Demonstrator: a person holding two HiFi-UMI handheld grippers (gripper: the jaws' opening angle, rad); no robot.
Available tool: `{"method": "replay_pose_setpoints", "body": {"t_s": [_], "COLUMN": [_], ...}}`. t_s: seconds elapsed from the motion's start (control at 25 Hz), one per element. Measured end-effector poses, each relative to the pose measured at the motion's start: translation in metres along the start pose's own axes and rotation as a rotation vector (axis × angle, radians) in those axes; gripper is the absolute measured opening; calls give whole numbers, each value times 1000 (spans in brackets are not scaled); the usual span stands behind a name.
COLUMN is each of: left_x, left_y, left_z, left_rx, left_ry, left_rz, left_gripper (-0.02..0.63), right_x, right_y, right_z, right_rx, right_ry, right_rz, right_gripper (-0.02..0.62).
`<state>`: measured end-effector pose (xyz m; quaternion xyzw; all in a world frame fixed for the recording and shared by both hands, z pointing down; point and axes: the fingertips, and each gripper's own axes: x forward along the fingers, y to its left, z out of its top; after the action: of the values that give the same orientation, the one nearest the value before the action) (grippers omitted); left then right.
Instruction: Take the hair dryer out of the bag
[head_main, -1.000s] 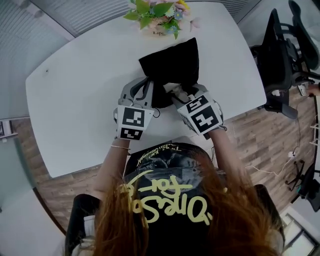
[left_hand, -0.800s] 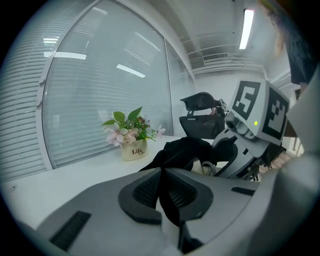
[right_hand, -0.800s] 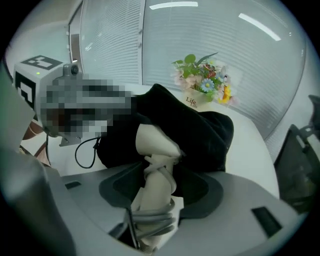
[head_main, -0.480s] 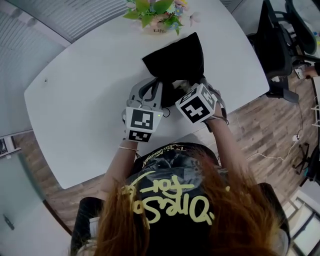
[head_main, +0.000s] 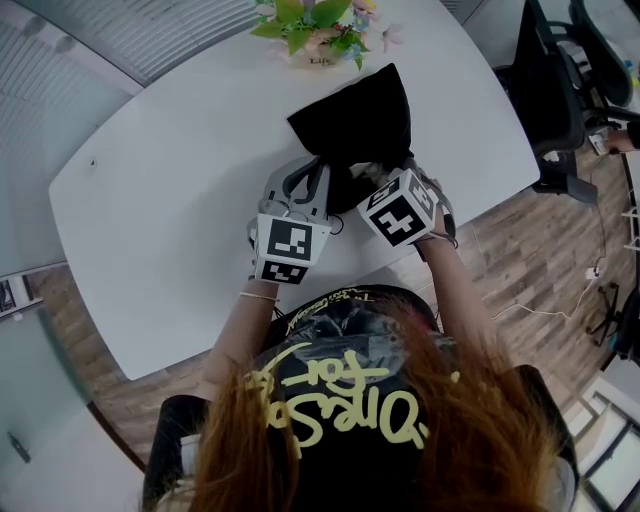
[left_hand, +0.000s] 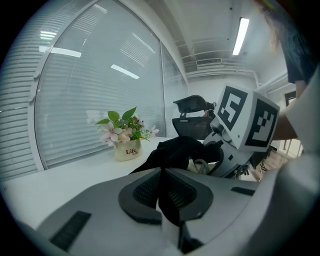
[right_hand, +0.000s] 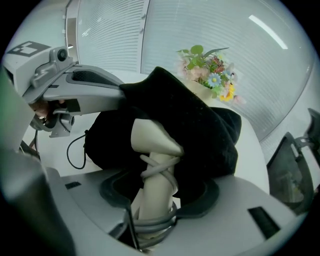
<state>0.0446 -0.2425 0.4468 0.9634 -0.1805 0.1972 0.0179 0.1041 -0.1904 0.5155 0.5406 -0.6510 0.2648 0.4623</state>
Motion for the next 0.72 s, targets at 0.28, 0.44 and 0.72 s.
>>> {"method": "replay_pose_setpoints", "body": {"t_s": [0.28, 0.44, 0.72], "left_x": [-2, -2, -2], "left_y": [7, 10, 13], "left_z": [-2, 1, 7], "left_rx": [22, 28, 22], "left_ry": [27, 42, 65], "left_rz": [51, 108, 210], "left_gripper": [16, 18, 21], "right_x": [-8, -13, -25], "right_y": [4, 5, 3], "right_z": [-3, -3, -6], "right_rx": [-49, -65, -130], "right_ry": [-47, -81, -135], "right_rz": [90, 149, 230], "right_gripper": [206, 206, 206]}}
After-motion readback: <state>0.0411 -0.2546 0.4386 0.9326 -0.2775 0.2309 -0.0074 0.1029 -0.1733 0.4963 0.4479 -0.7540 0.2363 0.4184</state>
